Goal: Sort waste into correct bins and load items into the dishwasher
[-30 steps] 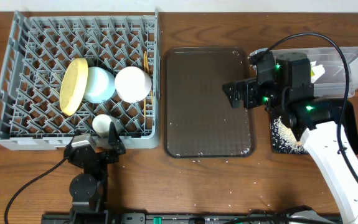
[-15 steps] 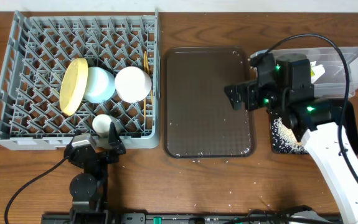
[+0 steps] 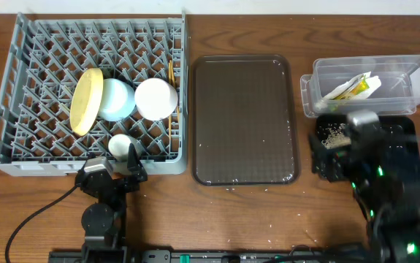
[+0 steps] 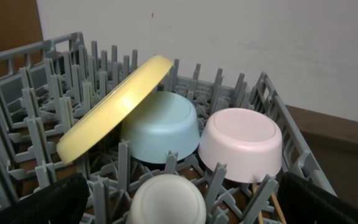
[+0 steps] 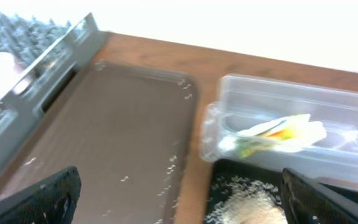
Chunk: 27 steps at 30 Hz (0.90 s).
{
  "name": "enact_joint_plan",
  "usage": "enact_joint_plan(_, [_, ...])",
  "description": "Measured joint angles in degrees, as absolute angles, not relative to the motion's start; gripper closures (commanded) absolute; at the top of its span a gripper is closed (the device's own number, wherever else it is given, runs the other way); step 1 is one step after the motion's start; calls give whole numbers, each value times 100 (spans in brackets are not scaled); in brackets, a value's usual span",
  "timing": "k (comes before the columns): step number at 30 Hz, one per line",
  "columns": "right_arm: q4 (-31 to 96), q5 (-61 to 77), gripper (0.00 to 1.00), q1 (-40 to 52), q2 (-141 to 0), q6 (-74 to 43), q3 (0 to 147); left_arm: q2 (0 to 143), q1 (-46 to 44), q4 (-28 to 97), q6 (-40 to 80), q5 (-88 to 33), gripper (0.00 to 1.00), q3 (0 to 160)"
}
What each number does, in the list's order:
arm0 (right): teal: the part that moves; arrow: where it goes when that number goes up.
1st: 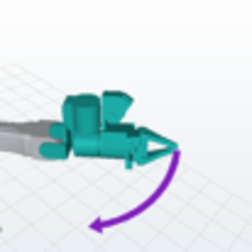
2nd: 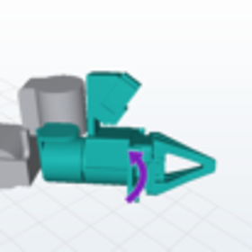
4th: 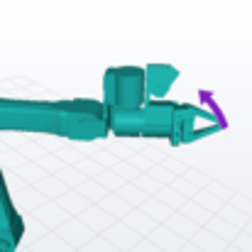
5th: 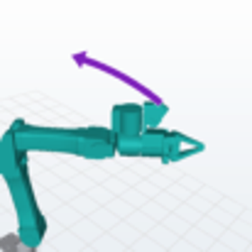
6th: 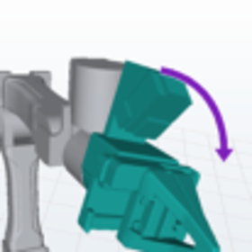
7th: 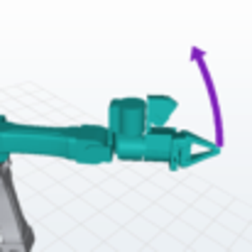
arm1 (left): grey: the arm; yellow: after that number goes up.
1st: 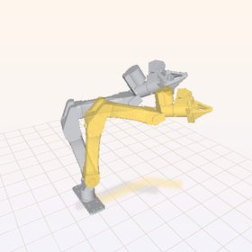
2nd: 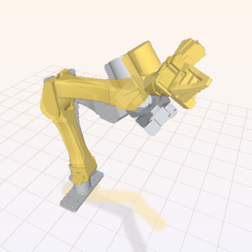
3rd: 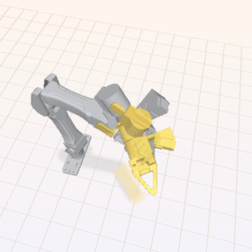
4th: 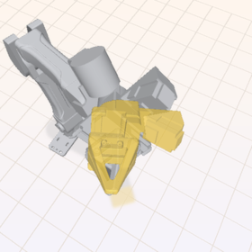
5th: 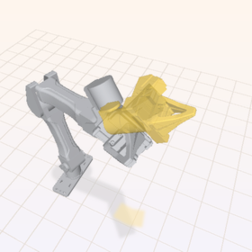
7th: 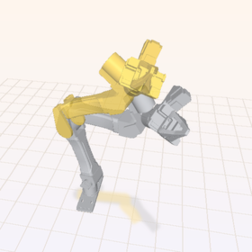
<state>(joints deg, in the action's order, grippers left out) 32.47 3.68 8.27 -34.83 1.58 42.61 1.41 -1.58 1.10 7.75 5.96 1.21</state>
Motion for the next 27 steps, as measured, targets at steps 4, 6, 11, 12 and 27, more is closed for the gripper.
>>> enact_joint_plan(4, [2606, 301, 1, 379, -2480, 165, 3234, 141, -158, 115, 775, 596, 3, 121])
enact_joint_plan(6, [2519, 274, 1, 294, -2086, 174, 2842, 145, -158, 119, 775, 593, 3, 123])
enact_joint_plan(11, [1577, 276, 1, 244, -1214, 185, 1931, 145, -158, 119, 773, 596, 3, 123])
enact_joint_plan(12, [1313, 270, 1, 244, -1087, 193, 1785, 145, -158, 121, 775, 593, 3, 123])
enact_joint_plan(27, [-530, 268, 1, 244, -80, 191, 169, 145, -158, 123, 775, 596, 3, 126])
